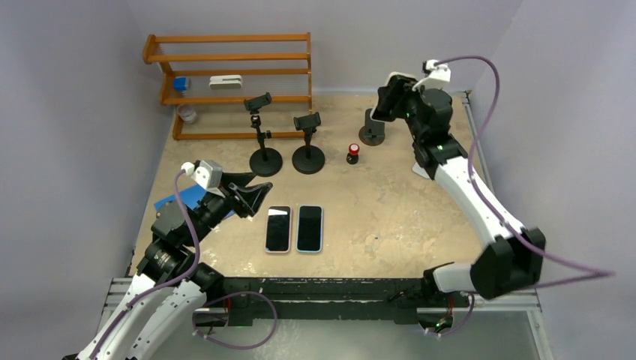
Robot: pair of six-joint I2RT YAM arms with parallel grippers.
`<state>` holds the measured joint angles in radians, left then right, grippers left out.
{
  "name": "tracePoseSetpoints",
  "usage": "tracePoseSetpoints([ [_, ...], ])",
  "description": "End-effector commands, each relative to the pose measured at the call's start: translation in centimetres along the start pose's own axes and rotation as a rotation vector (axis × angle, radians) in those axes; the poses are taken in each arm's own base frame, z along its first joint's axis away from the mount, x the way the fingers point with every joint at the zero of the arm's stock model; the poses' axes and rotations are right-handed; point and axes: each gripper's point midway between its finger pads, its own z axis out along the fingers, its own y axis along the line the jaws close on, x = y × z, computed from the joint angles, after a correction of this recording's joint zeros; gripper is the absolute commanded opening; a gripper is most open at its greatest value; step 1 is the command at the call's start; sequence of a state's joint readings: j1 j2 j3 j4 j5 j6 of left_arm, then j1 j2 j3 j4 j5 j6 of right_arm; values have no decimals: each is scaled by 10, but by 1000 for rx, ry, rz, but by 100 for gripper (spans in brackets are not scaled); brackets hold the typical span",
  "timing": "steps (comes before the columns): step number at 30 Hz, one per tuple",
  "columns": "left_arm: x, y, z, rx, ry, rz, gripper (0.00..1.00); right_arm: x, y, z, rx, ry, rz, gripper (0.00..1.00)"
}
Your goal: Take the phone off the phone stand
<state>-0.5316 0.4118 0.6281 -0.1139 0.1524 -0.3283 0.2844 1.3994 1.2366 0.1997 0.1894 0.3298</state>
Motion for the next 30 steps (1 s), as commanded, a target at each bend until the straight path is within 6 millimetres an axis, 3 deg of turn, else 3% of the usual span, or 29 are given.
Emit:
tracePoseSetpoints([
  [1,-11,0,0,-1,-41,25,53,-56,58,-62,-196,-168,90,41],
  [11,-6,-10,4,55,-16,20,53,-54,142,-182,-512,-132,147,39],
  [13,-5,-13,5,76,-10,24,53,-47,150,-195,-550,-106,156,38],
  [18,-7,-40,0,234,-18,67,53,-3,160,-201,-582,0,138,38],
  [22,-7,-61,-5,374,-42,88,59,32,165,-198,-605,59,131,39],
  [30,16,-78,0,515,49,58,68,60,197,-203,-733,124,185,38],
])
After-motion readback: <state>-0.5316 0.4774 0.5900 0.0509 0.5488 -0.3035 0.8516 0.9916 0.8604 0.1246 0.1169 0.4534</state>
